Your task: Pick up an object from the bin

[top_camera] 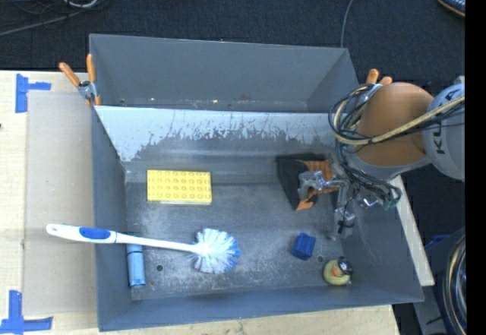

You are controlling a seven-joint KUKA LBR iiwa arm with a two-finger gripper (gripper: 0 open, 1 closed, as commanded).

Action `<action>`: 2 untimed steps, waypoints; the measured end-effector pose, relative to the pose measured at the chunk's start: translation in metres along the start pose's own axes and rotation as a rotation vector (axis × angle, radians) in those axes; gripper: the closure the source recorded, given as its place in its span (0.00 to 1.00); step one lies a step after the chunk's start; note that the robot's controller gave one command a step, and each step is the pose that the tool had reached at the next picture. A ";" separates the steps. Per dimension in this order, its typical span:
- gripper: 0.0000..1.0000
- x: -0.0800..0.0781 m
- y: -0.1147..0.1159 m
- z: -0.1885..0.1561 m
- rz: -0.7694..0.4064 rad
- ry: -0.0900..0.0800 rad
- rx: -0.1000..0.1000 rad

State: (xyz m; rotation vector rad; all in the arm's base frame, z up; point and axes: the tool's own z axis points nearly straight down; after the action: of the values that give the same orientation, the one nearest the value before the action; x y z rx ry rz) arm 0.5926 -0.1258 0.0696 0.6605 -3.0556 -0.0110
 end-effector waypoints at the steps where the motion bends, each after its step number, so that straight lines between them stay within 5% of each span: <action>1: 0.00 0.045 0.061 -0.025 -0.084 -0.013 0.003; 2: 1.00 0.058 0.080 0.002 -0.012 -0.003 0.000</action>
Offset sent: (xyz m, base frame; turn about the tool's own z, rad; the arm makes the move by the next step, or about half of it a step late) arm -0.0853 0.0478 0.0004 -0.0122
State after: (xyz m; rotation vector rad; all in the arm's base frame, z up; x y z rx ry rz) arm 0.5066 -0.0773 0.0688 0.6801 -3.0544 -0.0117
